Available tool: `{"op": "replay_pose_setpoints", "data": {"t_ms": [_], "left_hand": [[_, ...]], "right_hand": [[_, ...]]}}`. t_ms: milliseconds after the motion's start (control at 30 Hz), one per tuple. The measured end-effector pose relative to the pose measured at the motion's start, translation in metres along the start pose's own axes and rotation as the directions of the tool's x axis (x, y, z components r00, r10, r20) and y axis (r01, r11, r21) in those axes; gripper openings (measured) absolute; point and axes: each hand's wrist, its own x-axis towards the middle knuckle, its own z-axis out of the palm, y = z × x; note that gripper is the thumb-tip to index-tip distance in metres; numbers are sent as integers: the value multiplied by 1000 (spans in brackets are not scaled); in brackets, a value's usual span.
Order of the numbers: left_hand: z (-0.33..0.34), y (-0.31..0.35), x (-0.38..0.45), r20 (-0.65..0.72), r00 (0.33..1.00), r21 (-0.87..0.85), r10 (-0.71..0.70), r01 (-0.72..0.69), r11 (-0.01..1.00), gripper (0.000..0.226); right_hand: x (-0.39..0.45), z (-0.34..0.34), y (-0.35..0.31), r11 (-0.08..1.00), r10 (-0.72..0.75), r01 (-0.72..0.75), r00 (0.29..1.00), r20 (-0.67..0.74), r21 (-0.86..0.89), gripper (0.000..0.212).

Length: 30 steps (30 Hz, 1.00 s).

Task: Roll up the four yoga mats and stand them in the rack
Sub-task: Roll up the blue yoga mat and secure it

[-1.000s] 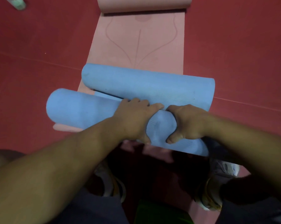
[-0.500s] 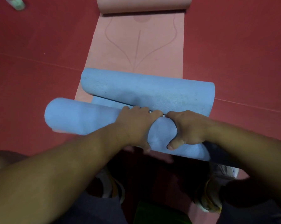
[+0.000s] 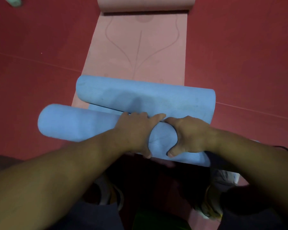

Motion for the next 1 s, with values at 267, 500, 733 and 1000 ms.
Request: {"op": "replay_pose_setpoints", "data": {"t_ms": [267, 500, 733, 1000], "left_hand": [[-12, -20, 6, 160, 987, -253, 13, 28, 967, 103], [-12, -9, 3, 47, 998, -28, 42, -41, 999, 140], [-8, -16, 6, 72, 997, -242, 0, 18, 970, 112], [-9, -7, -1, 102, 992, -124, 75, -62, 990, 114]], "right_hand": [[-4, 9, -17, 948, -50, 7, 990, -128, -318, 116], [-2, -6, -3, 1000, 17, -18, 998, -54, -21, 89], [-6, 13, -21, 945, -72, 28, 990, -122, -326, 127], [0, 0, -8, 1000, 26, -26, 997, 68, 9, 95]]}}
